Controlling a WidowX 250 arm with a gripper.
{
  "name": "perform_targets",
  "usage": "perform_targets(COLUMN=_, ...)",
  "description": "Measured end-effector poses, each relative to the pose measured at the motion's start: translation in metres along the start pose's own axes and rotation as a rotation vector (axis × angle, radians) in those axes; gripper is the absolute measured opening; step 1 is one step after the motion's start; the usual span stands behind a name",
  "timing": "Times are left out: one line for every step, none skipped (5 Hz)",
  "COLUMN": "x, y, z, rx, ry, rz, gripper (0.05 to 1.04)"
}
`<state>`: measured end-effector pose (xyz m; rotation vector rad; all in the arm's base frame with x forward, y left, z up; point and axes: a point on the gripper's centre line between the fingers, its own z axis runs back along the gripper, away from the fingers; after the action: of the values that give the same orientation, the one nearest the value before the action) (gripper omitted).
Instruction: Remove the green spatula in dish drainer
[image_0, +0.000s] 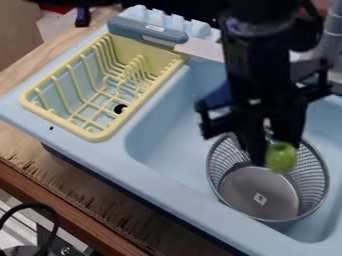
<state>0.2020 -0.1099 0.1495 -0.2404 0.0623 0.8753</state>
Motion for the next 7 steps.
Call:
perform_targets(x=0.013, y=0.015, z=0.021, rx=-0.004, ry=-0.051, rz=-0.036, gripper=0.318)
perform_targets(x=0.04, y=0.031, z=0.028, rx=0.054, ry=-0.132, rz=-0.021, gripper=0.318)
perform_targets(x=0.064, y=0.041, z=0.034, rx=0.037, ry=-0.155, rz=0.046, gripper=0.318)
perform_targets(x=0.088, y=0.047, z=0.033, rx=0.036, ry=-0.168, rz=0.13, gripper=0.318)
perform_targets(x=0.106, y=0.049, z=0.028, rx=0.041, ry=-0.188, rz=0.189, gripper=0.318)
perform_targets(x=0.121, y=0.053, z=0.029, rx=0.032, ry=-0.195, rz=0.239, gripper=0.318)
perform_targets(x=0.137, y=0.061, z=0.027, rx=0.024, ry=-0.222, rz=0.255, gripper=0.318)
